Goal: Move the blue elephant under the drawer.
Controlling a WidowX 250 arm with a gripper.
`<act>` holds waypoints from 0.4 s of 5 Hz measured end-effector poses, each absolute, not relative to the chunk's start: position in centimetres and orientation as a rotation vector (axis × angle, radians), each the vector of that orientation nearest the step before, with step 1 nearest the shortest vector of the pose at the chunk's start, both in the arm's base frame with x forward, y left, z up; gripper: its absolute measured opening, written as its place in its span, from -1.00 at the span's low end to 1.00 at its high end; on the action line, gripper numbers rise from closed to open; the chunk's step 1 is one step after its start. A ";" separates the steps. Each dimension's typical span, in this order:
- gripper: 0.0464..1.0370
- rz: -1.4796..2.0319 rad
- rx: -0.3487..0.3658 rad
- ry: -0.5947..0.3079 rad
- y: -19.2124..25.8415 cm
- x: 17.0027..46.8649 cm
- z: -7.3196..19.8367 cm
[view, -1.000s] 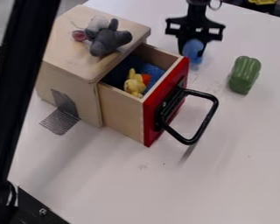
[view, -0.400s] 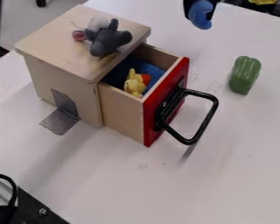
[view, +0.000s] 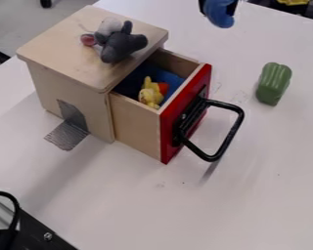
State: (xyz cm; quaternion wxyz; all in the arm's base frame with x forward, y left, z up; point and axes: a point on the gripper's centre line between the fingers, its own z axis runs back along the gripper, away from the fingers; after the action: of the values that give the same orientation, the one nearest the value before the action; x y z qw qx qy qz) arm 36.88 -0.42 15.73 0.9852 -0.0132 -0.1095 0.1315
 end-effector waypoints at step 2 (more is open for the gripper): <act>-0.33 0.211 -0.054 -0.226 0.7 27.9 17.5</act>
State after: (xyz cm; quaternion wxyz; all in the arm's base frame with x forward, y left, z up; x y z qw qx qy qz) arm 27.86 0.69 17.49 0.9877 -0.0268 -0.1127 0.1051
